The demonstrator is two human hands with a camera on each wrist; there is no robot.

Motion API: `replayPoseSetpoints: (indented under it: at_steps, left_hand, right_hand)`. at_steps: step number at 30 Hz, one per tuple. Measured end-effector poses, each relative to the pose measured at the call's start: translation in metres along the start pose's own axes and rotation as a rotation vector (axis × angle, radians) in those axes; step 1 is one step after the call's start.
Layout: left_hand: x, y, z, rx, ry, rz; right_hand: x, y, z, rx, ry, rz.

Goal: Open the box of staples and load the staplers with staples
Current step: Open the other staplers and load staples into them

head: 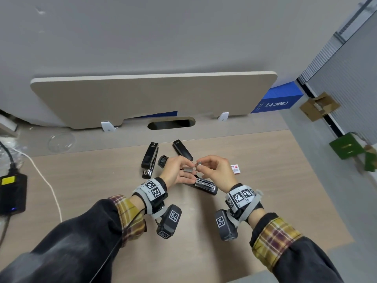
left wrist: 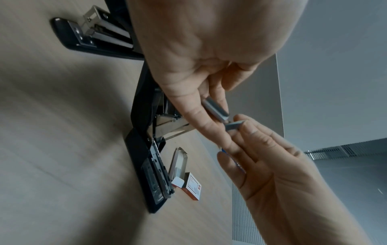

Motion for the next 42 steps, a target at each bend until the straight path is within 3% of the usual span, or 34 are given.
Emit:
replayPoseSetpoints:
  at_steps: [4,8,14,17,20,27,42]
  left_hand:
    - [-0.005,0.001,-0.004,-0.045,0.065,-0.028]
    - [-0.004,0.006,-0.005,-0.177,0.144,-0.135]
    - [0.006,-0.011,-0.012,-0.295,0.165,-0.309]
    - [0.004,-0.018,-0.017,-0.443,0.181,-0.478]
    - [0.002,-0.031,-0.022,-0.557,0.153,-0.552]
    - [-0.018,-0.085,0.0,-0.548,0.163,-0.349]
    - [-0.045,-0.107,-0.017,-0.474,0.16,-0.271]
  right_hand:
    - [0.0,0.004,0.003,-0.054,-0.029,-0.022]
    - [-0.004,0.018,0.015,0.0,0.032,-0.045]
    - [-0.006,0.058,0.027,0.595,-0.019,0.08]
    - [-0.006,0.072,0.025,0.679,-0.036,0.078]
    - [-0.003,0.079,0.022,0.726,-0.018,0.08]
    - [0.006,0.09,0.022,0.731,0.092,0.142]
    - [0.006,0.111,0.025,0.693,0.145,0.138]
Point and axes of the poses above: each hand's wrist, its own x-axis away from the middle knuckle, its own z-axis out of the back of the hand, y = z × x, the point moved 7 cm from there along -x, towards the middle knuckle, and after that the axes turned 10 degrees about y, right-handed, at the moved point
